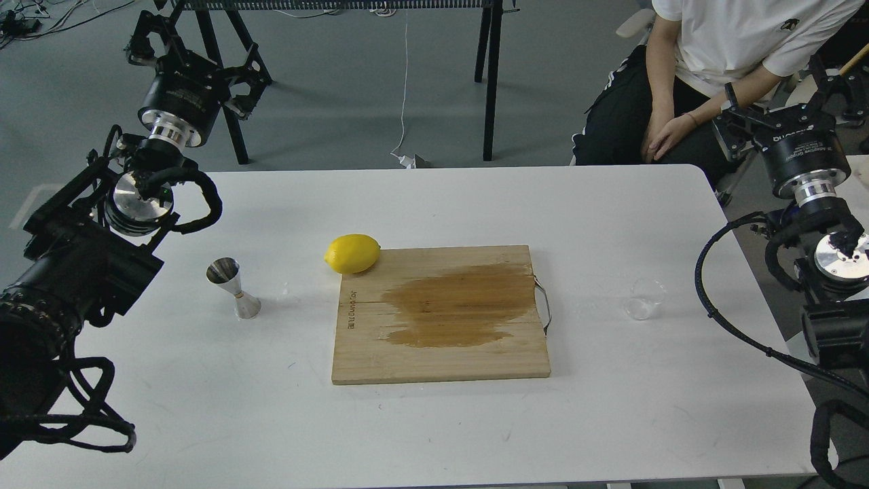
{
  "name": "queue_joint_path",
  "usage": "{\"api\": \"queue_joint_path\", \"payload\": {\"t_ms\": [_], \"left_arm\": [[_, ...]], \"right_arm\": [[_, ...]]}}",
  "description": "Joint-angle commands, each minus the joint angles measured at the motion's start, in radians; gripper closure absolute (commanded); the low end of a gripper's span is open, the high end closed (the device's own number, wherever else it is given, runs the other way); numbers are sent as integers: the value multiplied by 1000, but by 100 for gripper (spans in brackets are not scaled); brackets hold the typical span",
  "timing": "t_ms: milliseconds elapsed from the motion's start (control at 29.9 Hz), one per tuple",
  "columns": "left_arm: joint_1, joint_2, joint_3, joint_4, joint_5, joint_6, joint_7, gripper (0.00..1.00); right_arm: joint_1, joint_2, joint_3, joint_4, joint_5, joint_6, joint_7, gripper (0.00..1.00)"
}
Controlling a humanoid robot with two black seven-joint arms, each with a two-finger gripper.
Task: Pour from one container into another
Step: 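Move the left gripper toward the metal jigger beside the board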
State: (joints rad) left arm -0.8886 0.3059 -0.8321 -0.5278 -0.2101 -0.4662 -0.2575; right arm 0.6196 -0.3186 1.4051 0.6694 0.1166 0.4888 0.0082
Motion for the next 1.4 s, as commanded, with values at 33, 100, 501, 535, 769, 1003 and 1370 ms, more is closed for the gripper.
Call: {"api": "queue_joint_path", "payload": {"t_ms": [33,100,501,535,769,1003,1370], "left_arm": [[7,16,-22,0,0,-3,-3,0],[5,24,-16,-1,0,-3,0,0],[88,123,31,-194,52,-22,-131,0],[94,148,57,-231,90,-22,-135,0],[168,350,77,-489,296,-22,-210,1],[178,512,80,-819,587,155,-218,1],[295,630,143,-994,1066,204,-217,0]], "right_arm": [[0,3,0,-1,0,0,4,0],[-3,9,-2,4,0,0,6,0],[0,3,-2,13,0,0,6,0],[-1,1,-3,16,0,0,6,0],[-14,-14,3,16,2,0,6,0],[-46,-14,2,24,3,0,4,0],[-57,-23,14,42,2,0,6,0]]}}
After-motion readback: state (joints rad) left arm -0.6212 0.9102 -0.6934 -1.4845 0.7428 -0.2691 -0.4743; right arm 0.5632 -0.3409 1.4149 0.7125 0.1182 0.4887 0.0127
